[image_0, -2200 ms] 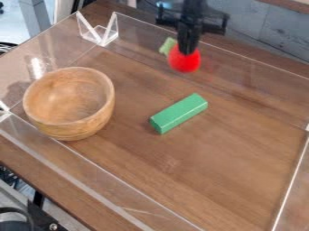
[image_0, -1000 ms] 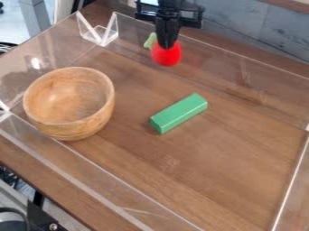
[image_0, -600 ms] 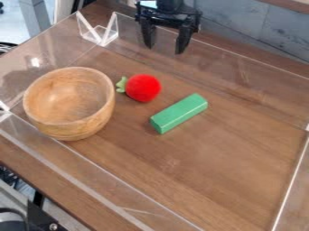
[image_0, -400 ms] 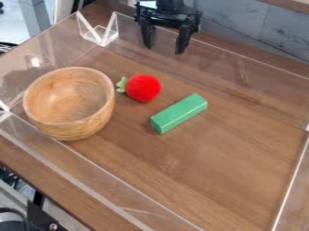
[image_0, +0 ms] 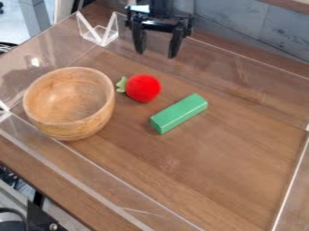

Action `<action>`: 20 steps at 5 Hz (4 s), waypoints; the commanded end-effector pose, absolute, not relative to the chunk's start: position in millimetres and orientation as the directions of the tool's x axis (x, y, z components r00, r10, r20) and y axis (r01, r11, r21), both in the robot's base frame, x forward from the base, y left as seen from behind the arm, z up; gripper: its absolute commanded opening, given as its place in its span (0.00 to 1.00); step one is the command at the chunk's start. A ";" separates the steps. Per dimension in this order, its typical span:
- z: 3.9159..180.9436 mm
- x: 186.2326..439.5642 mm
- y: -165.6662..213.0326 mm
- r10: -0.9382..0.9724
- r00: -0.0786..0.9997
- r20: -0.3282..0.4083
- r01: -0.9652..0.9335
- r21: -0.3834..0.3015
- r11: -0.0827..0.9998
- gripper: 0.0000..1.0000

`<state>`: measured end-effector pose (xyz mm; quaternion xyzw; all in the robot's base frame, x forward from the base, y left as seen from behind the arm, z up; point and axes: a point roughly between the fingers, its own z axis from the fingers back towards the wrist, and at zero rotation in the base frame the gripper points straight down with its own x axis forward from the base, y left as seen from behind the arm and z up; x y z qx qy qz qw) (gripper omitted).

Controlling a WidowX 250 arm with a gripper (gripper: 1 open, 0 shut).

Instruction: Move the red fruit to the left

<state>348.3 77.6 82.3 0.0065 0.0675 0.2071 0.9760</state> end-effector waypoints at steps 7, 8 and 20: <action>57.0 326.6 104.7 0.460 0.868 -0.185 -0.447 0.108 0.888 0.00; 71.3 325.7 113.6 0.522 0.832 -0.188 -0.514 0.096 0.853 0.00; 93.7 317.1 173.4 0.330 0.904 -0.273 -0.321 0.075 0.944 1.00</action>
